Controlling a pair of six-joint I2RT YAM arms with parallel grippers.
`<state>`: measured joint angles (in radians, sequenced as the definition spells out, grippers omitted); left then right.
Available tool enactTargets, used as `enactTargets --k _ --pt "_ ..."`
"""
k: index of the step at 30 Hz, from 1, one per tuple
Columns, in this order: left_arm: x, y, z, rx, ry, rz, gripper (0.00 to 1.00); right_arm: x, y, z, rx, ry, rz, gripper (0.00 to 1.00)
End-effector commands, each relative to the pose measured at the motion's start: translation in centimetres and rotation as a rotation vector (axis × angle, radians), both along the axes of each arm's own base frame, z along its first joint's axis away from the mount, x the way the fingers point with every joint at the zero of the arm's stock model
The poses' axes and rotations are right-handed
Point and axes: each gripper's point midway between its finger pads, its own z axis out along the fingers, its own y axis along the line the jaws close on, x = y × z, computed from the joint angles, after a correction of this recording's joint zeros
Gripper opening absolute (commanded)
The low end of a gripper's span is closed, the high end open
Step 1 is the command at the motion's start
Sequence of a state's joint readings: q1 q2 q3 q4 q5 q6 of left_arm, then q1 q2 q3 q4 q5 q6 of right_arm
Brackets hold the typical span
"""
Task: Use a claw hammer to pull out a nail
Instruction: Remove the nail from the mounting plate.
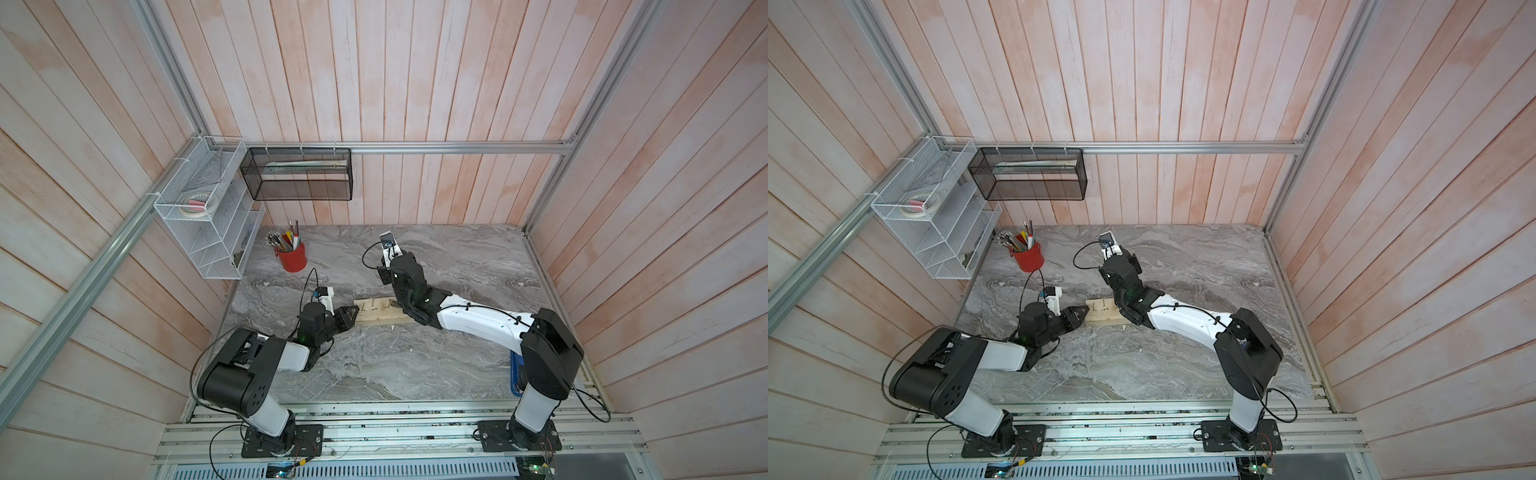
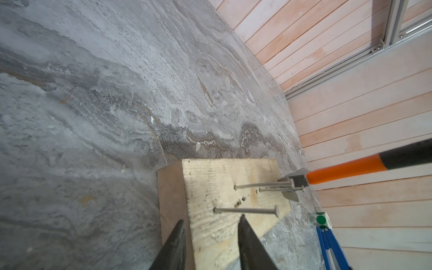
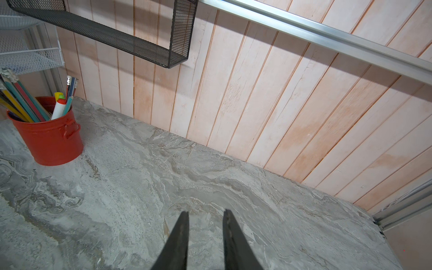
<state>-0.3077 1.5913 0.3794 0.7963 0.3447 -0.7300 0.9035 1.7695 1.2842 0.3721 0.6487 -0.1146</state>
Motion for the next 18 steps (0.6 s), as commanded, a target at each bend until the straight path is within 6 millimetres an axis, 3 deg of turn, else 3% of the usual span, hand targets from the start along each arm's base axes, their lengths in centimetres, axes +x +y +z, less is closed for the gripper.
enactTargets --k 1,9,18 --pt "0.4 -0.3 0.0 0.008 0.000 -0.019 0.38 0.1 0.9 3.7 0.091 -0.069 0.017 0.00" --pt "0.5 -0.7 0.1 0.007 0.000 -0.041 0.38 0.2 -0.3 3.8 0.172 -0.080 -0.024 0.00" --pt "0.2 -1.0 -0.7 0.008 0.021 -0.062 0.38 0.7 -3.6 1.1 0.352 -0.011 -0.028 0.00"
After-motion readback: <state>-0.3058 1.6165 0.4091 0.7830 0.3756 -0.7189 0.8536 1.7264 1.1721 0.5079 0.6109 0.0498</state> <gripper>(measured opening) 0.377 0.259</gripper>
